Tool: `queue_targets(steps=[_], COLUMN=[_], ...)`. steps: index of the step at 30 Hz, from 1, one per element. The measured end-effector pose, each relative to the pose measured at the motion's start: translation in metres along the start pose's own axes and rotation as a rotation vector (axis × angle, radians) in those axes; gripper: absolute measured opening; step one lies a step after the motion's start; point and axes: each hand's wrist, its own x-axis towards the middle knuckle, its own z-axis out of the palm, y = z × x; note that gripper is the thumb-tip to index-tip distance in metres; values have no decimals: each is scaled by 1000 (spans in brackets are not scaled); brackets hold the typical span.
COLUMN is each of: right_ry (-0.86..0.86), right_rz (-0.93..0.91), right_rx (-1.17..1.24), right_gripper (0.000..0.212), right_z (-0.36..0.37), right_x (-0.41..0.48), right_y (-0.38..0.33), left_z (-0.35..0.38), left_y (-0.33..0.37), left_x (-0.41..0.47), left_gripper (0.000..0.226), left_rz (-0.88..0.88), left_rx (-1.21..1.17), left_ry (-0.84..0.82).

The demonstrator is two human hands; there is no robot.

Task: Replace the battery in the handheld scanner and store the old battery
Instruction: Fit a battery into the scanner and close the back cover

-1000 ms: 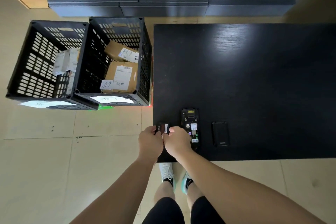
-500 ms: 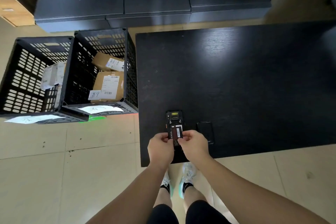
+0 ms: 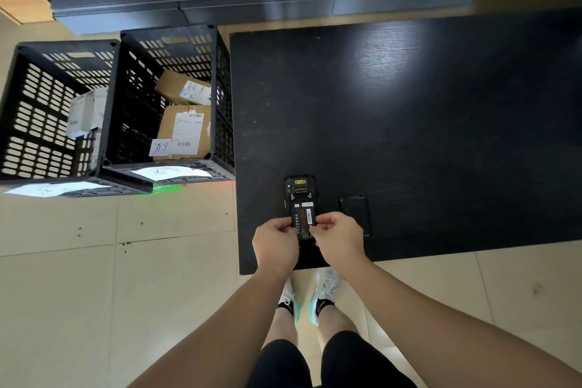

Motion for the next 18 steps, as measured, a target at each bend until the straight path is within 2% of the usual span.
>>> queue_targets(steps=[18], right_ry=[25], right_rz=[-30], right_rx=[7], right_gripper=[20], right_z=[1], right_x=[11], right_y=[-2], left_z=[12], left_y=[-5], left_x=[10], left_gripper=[19], left_rz=[9], left_rx=[57], left_ry=[114])
